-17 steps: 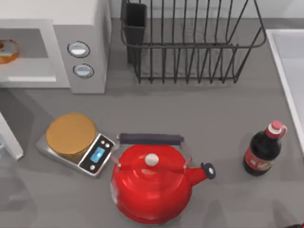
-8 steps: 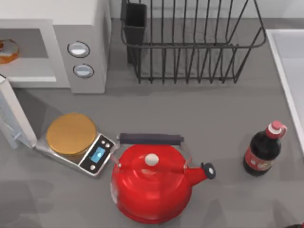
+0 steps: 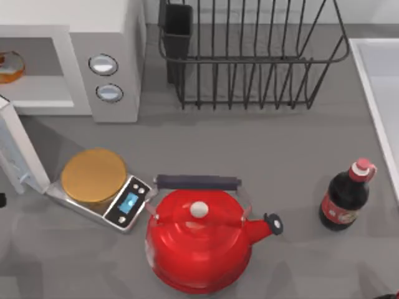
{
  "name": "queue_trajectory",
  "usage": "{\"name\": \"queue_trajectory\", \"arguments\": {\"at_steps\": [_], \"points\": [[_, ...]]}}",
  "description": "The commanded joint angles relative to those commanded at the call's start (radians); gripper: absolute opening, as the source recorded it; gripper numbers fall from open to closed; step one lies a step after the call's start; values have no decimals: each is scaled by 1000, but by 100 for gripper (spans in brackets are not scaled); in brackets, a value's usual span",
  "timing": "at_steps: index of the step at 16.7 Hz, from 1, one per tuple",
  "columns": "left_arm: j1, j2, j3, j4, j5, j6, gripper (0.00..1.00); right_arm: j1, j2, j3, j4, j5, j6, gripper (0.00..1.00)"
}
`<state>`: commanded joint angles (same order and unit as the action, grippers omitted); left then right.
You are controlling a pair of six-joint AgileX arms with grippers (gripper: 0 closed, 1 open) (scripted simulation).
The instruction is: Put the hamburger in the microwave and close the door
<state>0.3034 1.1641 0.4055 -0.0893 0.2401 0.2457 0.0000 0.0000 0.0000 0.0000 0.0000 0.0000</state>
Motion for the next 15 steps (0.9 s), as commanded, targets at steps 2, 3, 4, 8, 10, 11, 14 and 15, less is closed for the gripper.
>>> {"name": "queue_trajectory", "arguments": {"at_steps": [2, 3, 4, 8, 10, 11, 14, 15], "points": [[-116, -33, -20, 3, -67, -80, 0, 0, 0, 0, 0, 0, 0, 100], [-160, -54, -31, 5, -102, -117, 0, 0, 0, 0, 0, 0, 0, 100], [-193, -76, -42, 7, -131, -148, 0, 0, 0, 0, 0, 0, 0, 100], [-230, -108, -63, 12, -166, -183, 0, 0, 0, 0, 0, 0, 0, 100], [-226, -104, -59, 11, -162, -183, 0, 0, 0, 0, 0, 0, 0, 100], [-226, -101, -57, 13, -162, -183, 0, 0, 0, 0, 0, 0, 0, 100], [-231, -30, -4, 46, -165, -184, 0, 0, 0, 0, 0, 0, 0, 100], [-234, 15, 24, 64, -167, -185, 0, 0, 0, 0, 0, 0, 0, 100]]}}
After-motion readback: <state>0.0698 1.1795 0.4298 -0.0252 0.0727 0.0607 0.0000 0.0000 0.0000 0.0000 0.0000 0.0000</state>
